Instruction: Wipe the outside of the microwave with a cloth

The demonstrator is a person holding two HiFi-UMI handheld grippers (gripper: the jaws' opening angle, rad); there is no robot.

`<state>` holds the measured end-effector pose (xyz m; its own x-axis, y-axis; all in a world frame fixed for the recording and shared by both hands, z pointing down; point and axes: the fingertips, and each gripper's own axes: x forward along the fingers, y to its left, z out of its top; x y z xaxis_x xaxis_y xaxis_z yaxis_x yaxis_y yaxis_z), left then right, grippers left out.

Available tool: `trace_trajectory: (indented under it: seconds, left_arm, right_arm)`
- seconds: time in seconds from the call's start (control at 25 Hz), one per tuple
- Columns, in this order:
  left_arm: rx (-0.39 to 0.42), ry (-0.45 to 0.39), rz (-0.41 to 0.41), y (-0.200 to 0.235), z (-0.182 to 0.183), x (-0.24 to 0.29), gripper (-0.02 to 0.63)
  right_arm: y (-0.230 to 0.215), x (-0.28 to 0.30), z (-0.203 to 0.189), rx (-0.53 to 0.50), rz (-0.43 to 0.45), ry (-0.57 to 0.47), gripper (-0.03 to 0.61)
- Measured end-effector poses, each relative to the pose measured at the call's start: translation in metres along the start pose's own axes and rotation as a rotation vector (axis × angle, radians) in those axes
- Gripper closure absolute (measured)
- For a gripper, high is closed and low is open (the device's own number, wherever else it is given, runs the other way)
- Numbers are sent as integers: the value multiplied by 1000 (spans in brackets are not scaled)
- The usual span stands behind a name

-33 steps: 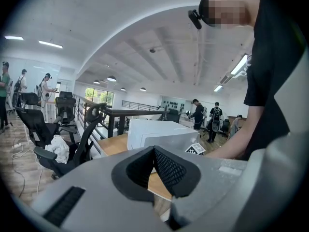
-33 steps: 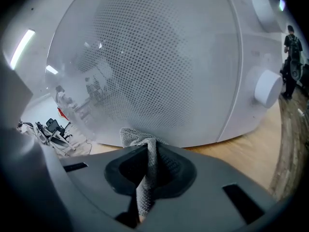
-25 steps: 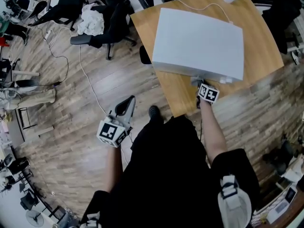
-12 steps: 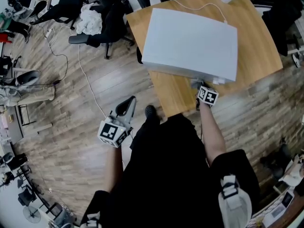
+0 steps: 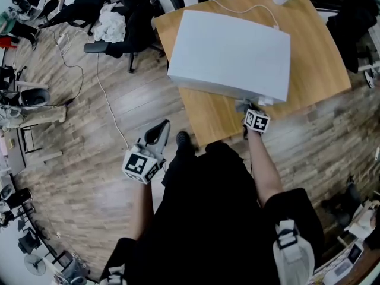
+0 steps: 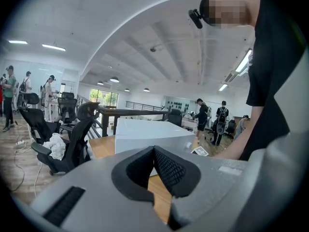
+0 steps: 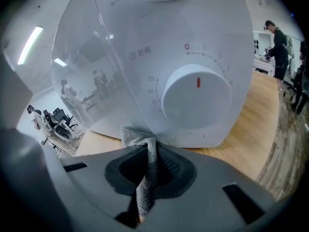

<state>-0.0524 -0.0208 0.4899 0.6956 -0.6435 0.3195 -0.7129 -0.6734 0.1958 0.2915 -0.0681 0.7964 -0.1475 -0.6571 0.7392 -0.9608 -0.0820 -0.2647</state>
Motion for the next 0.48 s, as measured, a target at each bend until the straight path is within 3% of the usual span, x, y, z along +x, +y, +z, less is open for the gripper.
trace_trajectory:
  seconds: [0.12,0.32,0.48]
  left_arm:
    - [4,28,11,-9,-7,4,612]
    - [-15,12,37,-16,-11,4,612]
    - [-22,10,45,-25,-15,6,612]
  right_arm:
    - [12,-9,-2,-79,72,0,561]
    - [53,-44,-16,-345,275,-18,561]
    - [77,-80,1,-447,360,-76,561]
